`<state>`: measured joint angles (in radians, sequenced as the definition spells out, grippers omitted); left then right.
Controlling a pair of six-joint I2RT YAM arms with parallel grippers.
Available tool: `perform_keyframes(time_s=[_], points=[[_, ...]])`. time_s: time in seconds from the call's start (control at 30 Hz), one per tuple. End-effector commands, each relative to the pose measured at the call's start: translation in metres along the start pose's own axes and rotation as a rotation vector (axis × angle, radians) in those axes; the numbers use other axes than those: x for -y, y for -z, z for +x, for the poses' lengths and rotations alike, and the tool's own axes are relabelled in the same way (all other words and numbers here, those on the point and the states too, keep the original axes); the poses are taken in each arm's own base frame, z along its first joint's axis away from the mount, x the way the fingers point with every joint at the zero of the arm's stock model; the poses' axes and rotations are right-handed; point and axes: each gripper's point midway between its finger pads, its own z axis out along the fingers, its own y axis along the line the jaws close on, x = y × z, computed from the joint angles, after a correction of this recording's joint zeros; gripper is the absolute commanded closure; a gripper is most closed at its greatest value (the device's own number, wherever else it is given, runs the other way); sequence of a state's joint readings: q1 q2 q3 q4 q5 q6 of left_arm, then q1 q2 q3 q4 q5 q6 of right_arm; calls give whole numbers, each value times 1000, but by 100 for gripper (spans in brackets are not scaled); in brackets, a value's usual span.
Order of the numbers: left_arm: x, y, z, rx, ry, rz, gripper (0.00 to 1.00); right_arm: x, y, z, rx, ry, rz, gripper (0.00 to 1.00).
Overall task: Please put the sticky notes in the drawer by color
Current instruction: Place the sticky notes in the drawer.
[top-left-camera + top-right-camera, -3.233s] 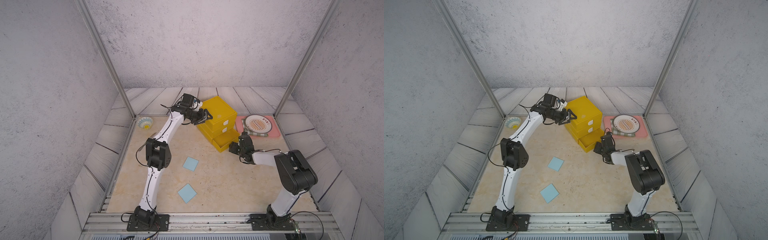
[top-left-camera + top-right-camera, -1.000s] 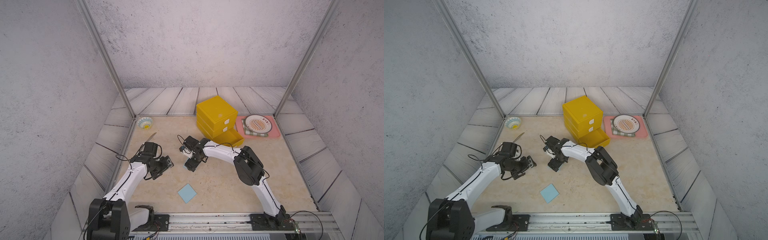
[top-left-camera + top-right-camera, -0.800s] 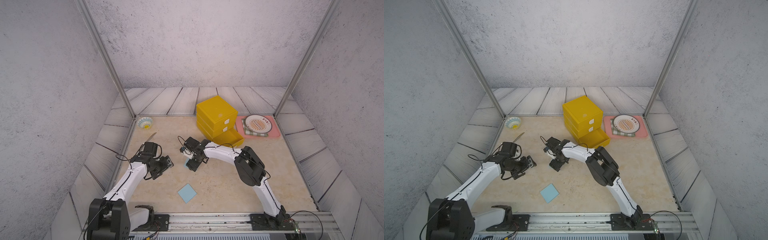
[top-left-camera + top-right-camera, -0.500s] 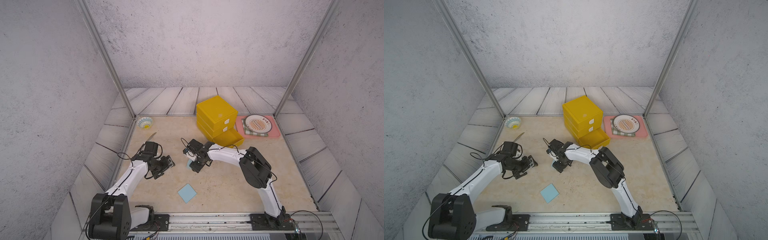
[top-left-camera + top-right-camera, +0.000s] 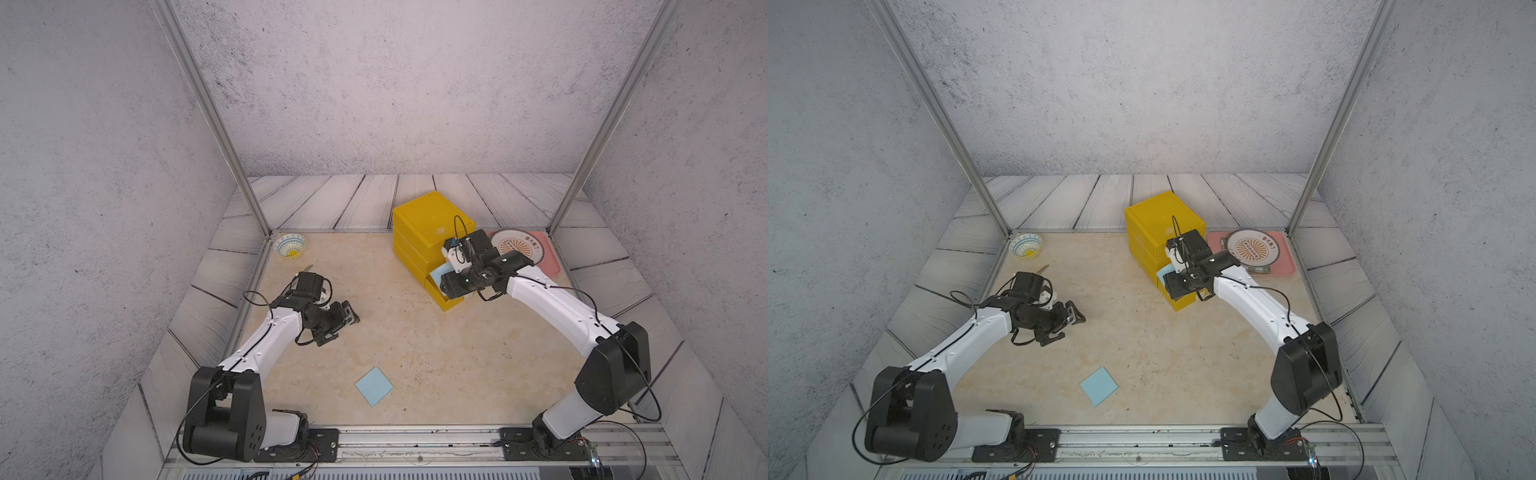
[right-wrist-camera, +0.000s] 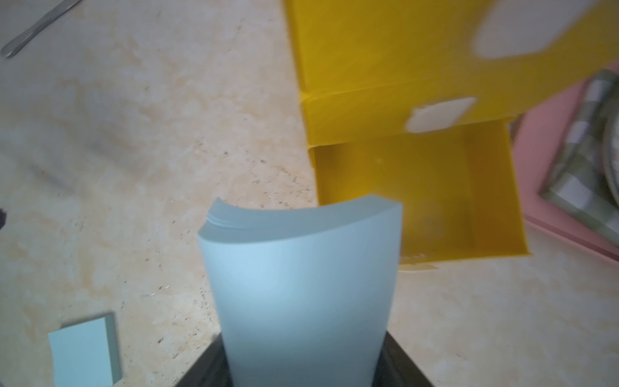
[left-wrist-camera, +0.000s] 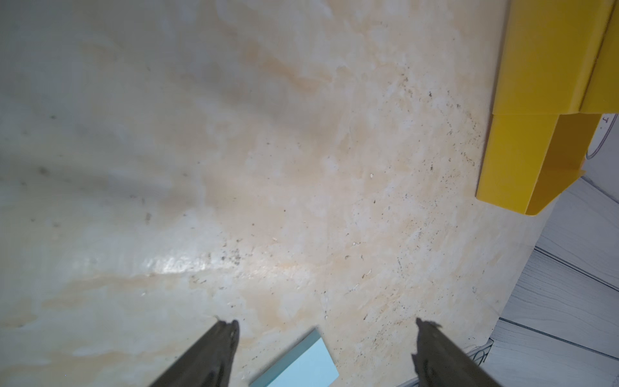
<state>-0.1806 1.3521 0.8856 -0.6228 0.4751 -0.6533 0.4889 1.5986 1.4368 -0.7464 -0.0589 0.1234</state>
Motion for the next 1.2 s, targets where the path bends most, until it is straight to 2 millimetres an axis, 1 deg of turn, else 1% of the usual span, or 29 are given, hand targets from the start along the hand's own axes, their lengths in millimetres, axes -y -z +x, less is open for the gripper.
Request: perform_keyframes(time_s=[0.0, 0.03, 0.23, 0.37, 0.47, 0.53, 0.63, 0.73, 0.87, 1.0, 1.07, 1.1, 1.13, 1.17], points=[[15, 1, -5, -10, -41, 24, 12, 26, -11, 4, -18, -66, 45, 36], [17, 0, -4, -20, -45, 31, 12, 33, -17, 2, -16, -88, 43, 35], [18, -2, 2, -33, -65, 36, 11, 52, -65, -6, -65, -124, 32, 32], [16, -3, 4, -45, -70, 26, 11, 57, -90, -13, -82, -141, 3, 30], [16, -4, 6, -57, -71, 29, 11, 58, -101, -12, -108, -140, 5, 25], [16, -5, 6, -55, -70, 31, 11, 59, -104, -9, -114, -135, 7, 21], [15, -6, 7, -59, -70, 32, 11, 60, -102, -6, -117, -130, 16, 17], [16, -7, 6, -64, -72, 38, 11, 60, -95, -8, -102, -124, 20, 15], [19, -4, 6, -62, -74, 44, 11, 59, -90, -8, -112, -112, 20, 15], [20, -1, 5, -51, -82, 47, 10, 53, -75, -8, -91, -110, -8, 14], [20, -1, 5, -52, -84, 46, 10, 36, -63, -3, -89, -105, -67, 14], [20, -1, 5, -52, -89, 46, 10, 25, -53, 3, -85, -101, -95, 14], [20, -1, 4, -49, -90, 46, 10, 12, -44, 10, -81, -96, -115, 14], [19, -1, 2, -43, -92, 42, 10, -7, -34, 20, -74, -82, -153, 14]])
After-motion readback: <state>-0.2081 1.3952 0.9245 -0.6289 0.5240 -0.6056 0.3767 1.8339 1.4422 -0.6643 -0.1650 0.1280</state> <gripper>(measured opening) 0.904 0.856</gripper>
